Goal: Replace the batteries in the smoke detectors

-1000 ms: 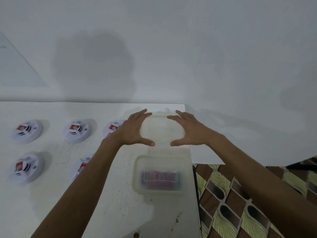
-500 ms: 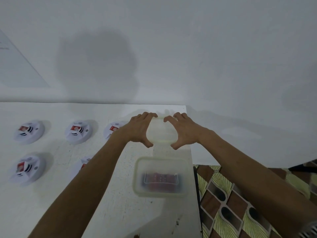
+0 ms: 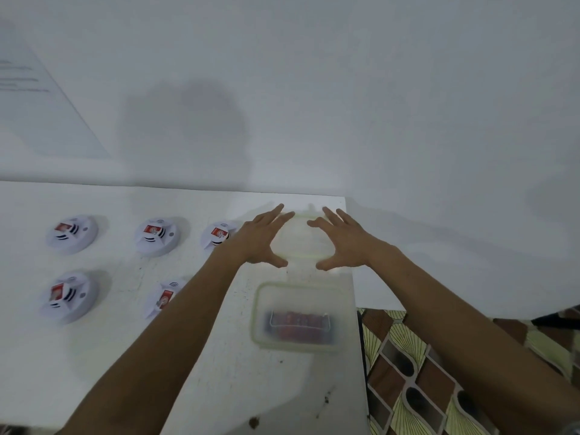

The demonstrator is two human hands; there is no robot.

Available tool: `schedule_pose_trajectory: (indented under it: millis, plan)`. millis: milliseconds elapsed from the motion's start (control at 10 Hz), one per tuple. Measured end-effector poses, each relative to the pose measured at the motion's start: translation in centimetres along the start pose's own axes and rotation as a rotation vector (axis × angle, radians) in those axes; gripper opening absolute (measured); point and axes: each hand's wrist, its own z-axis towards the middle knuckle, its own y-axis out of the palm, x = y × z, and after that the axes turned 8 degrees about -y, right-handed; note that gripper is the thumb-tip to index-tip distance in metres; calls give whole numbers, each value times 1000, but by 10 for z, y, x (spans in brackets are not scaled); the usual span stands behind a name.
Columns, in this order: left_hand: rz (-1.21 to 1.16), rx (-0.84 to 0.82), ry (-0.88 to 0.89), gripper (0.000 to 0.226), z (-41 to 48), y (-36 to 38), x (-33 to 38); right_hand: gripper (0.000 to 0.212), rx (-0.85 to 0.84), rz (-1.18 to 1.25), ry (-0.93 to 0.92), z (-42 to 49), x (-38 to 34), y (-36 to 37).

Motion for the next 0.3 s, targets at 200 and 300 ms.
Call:
schedule_pose_trajectory:
  millis: [200,300]
  plan:
    - [-237,98,-68,101,-32,3,-9,93,106,243,97,-23,-15,-2]
    - [-323,238,-49,75,-56,12,-26,70,277,298,74,-38,-25,0]
